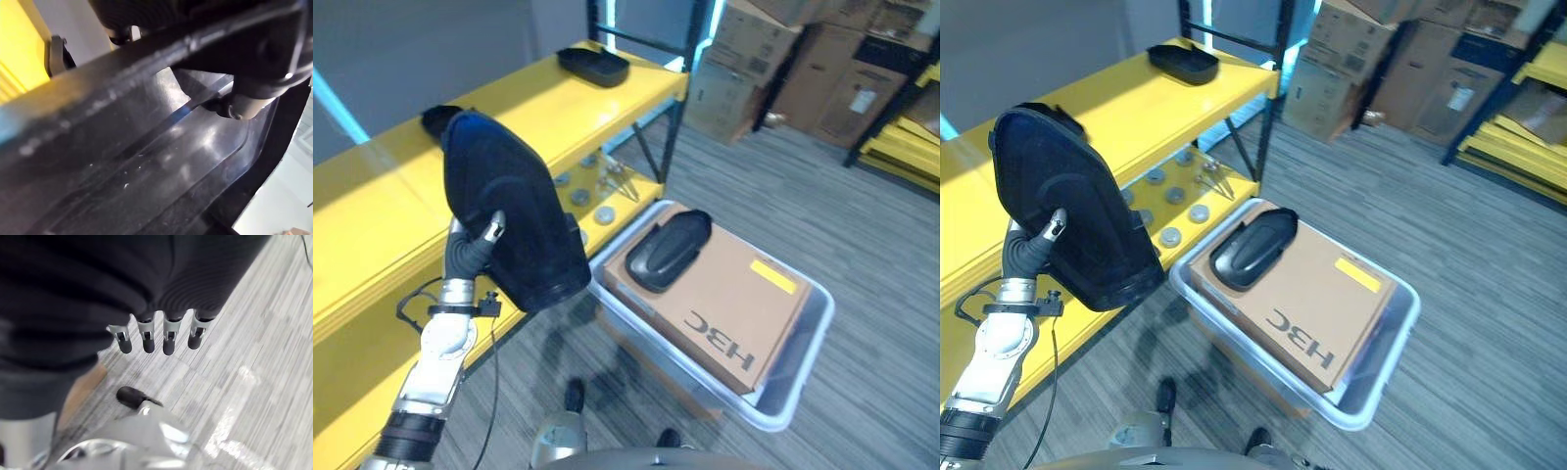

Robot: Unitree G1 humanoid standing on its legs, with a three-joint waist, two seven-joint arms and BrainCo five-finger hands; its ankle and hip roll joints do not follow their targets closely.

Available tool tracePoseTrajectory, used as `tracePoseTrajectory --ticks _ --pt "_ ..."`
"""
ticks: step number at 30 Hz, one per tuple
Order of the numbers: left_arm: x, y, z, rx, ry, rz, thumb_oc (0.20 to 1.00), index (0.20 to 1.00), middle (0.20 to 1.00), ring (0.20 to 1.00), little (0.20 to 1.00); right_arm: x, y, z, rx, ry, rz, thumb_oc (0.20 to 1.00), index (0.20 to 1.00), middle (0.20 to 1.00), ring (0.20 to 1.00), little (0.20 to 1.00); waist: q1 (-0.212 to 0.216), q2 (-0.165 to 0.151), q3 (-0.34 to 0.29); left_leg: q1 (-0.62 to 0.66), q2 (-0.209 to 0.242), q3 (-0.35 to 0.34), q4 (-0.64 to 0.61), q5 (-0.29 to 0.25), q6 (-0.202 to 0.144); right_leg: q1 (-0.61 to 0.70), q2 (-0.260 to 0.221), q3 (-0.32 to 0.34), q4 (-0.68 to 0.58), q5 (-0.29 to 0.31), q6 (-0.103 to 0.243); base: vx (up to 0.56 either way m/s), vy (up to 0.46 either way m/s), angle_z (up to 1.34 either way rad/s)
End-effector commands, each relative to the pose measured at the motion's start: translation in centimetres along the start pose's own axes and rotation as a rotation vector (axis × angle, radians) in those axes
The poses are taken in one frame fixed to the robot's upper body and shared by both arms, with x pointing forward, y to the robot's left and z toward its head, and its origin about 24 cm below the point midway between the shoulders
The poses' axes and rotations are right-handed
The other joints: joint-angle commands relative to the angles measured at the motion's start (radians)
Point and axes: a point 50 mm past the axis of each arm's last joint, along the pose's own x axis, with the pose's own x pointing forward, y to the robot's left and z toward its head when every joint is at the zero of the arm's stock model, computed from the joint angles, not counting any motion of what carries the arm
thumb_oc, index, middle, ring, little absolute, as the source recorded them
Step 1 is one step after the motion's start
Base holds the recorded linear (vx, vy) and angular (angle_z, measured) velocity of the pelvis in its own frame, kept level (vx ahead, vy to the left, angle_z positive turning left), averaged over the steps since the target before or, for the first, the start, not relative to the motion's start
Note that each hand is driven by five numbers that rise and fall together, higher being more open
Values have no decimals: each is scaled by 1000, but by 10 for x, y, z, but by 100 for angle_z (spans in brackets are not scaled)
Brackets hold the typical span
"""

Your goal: Move parts from the plastic box to the shelf.

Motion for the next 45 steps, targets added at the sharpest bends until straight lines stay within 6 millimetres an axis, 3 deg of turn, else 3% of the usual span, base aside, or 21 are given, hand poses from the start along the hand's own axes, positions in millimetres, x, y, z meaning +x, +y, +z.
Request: tracePoseTrajectory --ticks 1,5,8,13,14,15,16,17,20,22,23,25,27,28,29,30,31,36,39,41,45 --pt "22 19 40 51 -230 139 200 200 200 200 200 0 9 7 -64 35 41 1000 1000 1000 1000 1000 -9 -15 -46 52 35 22 3 38 4 -23 49 17 18 1 43 -147 153 116" --pt "20 22 38 86 -220 131 200 200 200 200 200 1 15 -2 -155 72 74 1000 1000 1000 1000 1000 -29 9 -80 140 80 145 -101 34 -37 2 38 -67 14 -20 62 -27 178 101" --pt "19 11 40 75 -240 44 200 200 200 200 200 1 17 9 -132 27 63 1000 1000 1000 1000 1000 -49 29 -102 130 91 278 -115 43 -47 23 20 -150 18 -16 70 14 272 211" --pt "14 5 42 41 -265 -3 200 200 200 200 200 -4 13 46 -121 -92 60 1000 1000 1000 1000 1000 -26 44 -123 103 60 291 -120 45 -28 32 7 -179 39 -26 73 49 255 148" --pt "11 4 42 17 -275 -26 200 200 200 200 200 -9 13 69 -141 -160 44 1000 1000 1000 1000 1000 1 49 -130 90 47 278 -122 50 -16 37 -6 -182 70 -37 75 103 323 90" --pt "11 4 43 11 -282 -36 200 200 200 200 200 -11 14 76 -143 -188 45 1000 1000 1000 1000 1000 12 50 -132 82 40 262 -122 48 -9 39 -12 -181 88 -44 73 210 399 38" --pt "17 -1 51 3 -330 -100 200 200 200 200 200 -18 21 102 -85 -293 81 1000 1000 1000 1000 1000 37 55 -132 64 17 233 -122 38 26 33 -49 -185 219 -66 65 170 247 13" --pt "18 -2 52 2 -335 -108 200 200 200 200 200 -19 21 105 -76 -304 84 1000 1000 1000 1000 1000 37 54 -131 63 12 230 -122 36 32 28 -60 -182 247 -65 68 244 311 14" --pt "32 -16 65 -16 -390 -196 200 200 200 200 200 -29 23 131 -31 -401 74 1000 1000 1000 1000 1000 15 49 -111 77 -38 184 -123 -3 83 -69 -167 -95 491 19 117 211 215 36" --pt "43 -30 74 -57 -413 -253 200 200 200 200 200 -33 21 141 -57 -441 42 1000 1000 1000 1000 1000 -32 41 -95 91 -60 148 -123 -20 99 -153 -135 36 559 48 133 171 50 61" --pt "45 -35 77 -60 -422 -264 200 200 200 200 200 -33 21 141 -68 -441 22 1000 1000 1000 1000 1000 -47 42 -89 85 -57 148 -123 -2 105 -175 -108 51 520 74 112 98 -76 91" --pt "48 -40 79 -70 -424 -277 200 200 200 200 200 -31 22 138 -78 -428 5 1000 1000 1000 1000 1000 -66 34 -85 97 -56 125 -123 -5 95 -196 -101 89 444 99 116 151 -196 84" --pt "52 -40 84 -95 -413 -281 200 200 200 200 200 -28 24 132 -83 -398 -1 1000 1000 1000 1000 1000 -82 20 -83 125 -32 116 -123 -19 67 -193 -109 87 231 142 131 206 -321 41" --pt "53 -40 85 -104 -407 -281 200 200 200 200 200 -26 23 126 -88 -373 -5 1000 1000 1000 1000 1000 -89 14 -83 130 -28 114 -123 -24 61 -207 -116 94 179 160 138 214 -408 23" --pt "55 -40 85 -109 -387 -278 200 200 200 200 200 -22 24 115 -90 -323 -4 1000 1000 1000 1000 1000 -109 1 -84 157 -19 104 -123 -58 59 -235 -137 131 124 230 164 173 -394 26" --pt "56 -40 85 -109 -380 -274 200 200 200 200 200 -21 24 112 -87 -306 -3 1000 1000 1000 1000 1000 -111 -2 -84 162 -20 103 -123 -65 60 -244 -142 140 124 241 169 164 -391 26" --pt "55 -40 82 -116 -364 -267 200 200 200 200 200 -18 22 105 -78 -281 -3 1000 1000 1000 1000 1000 -115 3 -85 165 -5 101 -123 -60 54 -220 -111 149 92 187 162 102 -260 35" --pt "45 -37 60 -122 -248 -198 200 200 200 200 200 -11 15 78 22 -220 19 1000 1000 1000 1000 1000 -128 7 -102 186 9 91 -108 -45 40 -126 -23 183 39 88 124 106 -262 23" --pt "42 -32 55 -95 -216 -182 200 200 200 200 200 -9 3 68 -17 -181 0 1000 1000 1000 1000 1000 -113 4 -84 50 26 37 157 45 -1 -78 17 208 6 52 70 61 -180 -25" --pt "45 -29 52 -28 -217 -192 200 200 200 200 200 -7 -3 53 -122 -122 -13 1000 1000 1000 1000 1000 -106 3 -77 -44 30 2 228 73 -12 -76 26 225 4 38 55 70 -55 -8" --pt "48 -16 45 26 -182 -177 200 200 200 200 200 -5 -7 36 -135 -73 2 1000 1000 1000 1000 1000 -108 30 -86 4 31 -1 -21 65 -8 -78 23 243 4 32 87 130 135 -19"
